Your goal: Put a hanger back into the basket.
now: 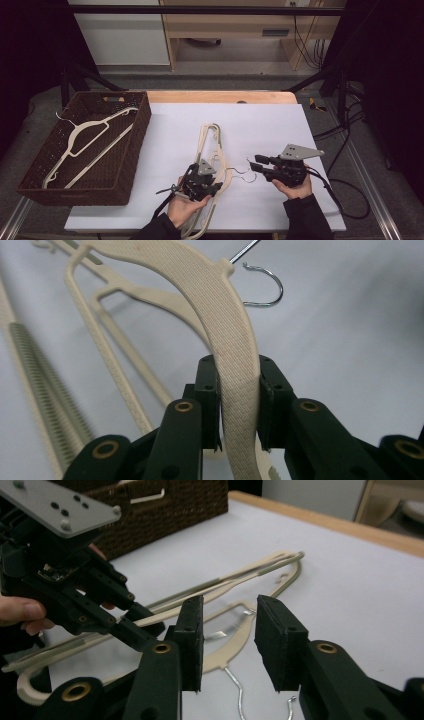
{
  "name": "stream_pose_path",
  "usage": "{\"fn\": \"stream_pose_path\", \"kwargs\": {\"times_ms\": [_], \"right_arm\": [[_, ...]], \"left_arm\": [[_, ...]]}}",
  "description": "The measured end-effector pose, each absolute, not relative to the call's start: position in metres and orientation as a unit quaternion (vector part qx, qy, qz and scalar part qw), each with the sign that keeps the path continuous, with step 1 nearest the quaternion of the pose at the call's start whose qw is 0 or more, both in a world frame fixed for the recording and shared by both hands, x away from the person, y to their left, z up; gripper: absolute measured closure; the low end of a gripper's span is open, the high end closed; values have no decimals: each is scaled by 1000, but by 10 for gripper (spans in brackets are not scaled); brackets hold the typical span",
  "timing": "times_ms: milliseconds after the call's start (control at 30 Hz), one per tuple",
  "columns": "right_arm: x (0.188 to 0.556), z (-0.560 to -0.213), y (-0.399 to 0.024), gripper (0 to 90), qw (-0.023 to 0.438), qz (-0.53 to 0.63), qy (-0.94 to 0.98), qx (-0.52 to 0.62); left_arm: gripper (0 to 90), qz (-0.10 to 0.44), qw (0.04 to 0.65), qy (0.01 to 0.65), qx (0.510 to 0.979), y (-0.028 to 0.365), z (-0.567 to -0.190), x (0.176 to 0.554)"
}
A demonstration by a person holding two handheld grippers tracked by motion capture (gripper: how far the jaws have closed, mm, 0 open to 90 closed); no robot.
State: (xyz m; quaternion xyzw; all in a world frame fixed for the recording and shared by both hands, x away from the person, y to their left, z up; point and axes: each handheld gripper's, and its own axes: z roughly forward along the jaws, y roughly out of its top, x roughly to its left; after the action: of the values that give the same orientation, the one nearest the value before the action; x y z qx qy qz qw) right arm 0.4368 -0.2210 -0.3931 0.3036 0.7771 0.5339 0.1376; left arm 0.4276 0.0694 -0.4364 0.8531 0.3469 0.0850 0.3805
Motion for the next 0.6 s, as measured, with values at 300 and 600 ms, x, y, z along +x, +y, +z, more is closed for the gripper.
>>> {"fn": "stream_pose_path", "kwargs": {"times_ms": [300,600], "right_arm": [[443,-402,-247,450,162,538,744,361],[446,-409,-254,263,184,534,723,397]], "left_arm": [[765,100,396,363,838,106,-421,424],[774,117,389,377,832,131,-417,422]]}}
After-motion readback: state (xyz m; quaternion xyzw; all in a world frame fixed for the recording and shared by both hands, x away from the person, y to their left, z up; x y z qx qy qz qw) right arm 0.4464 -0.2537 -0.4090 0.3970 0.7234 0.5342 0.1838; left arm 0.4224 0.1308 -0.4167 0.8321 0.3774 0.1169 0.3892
